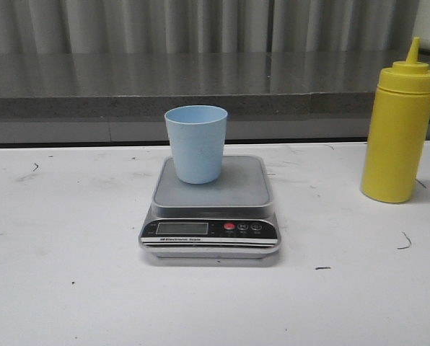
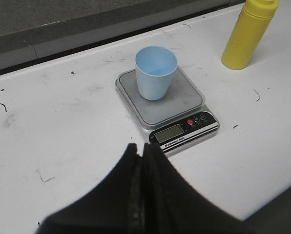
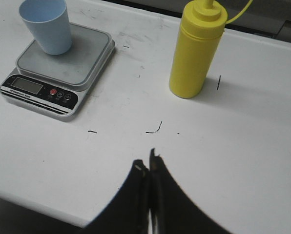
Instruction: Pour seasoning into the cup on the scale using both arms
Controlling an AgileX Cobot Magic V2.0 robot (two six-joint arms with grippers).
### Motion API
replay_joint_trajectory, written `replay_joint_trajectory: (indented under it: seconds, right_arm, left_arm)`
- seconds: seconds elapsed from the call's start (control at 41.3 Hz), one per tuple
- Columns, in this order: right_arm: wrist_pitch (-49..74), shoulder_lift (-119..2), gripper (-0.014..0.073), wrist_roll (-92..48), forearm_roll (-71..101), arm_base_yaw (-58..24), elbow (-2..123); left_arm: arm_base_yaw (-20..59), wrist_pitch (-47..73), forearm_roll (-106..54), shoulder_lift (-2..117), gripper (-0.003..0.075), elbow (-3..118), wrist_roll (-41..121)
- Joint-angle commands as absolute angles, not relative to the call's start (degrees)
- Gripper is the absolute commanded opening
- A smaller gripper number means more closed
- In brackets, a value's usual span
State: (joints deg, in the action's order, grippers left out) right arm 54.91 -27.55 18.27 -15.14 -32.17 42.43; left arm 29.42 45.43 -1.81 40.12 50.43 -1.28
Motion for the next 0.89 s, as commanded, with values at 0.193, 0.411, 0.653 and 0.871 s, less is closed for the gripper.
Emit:
replay_joint_trajectory:
  seconds: [0.193, 0.411, 0.653, 0.871]
  right_arm:
    - [51.71, -27.83, -0.0067, 17.64, -16.45, -32.19, 44.31]
    - [51.72, -27.83, -0.0067, 17.64, -16.51, -32.19, 44.31]
    - [51.72, -27.83, -0.0067, 17.64, -16.51, -32.19, 44.31]
    - [51.72, -27.83, -0.0067, 17.64, -16.51, -32.19, 44.31]
  left_arm:
    - [29.84, 41.38, -2.45, 40.08, -0.002, 51.89, -1.36]
    - [22.59, 32.48, 1.85, 33.98, -0.002, 44.21, -1.36]
    - [6.81, 5.94, 1.11, 18.68, -0.002, 19.48, -1.36]
    - [0.7, -4.91, -4.36, 4.23, -0.002, 2.71, -1.36]
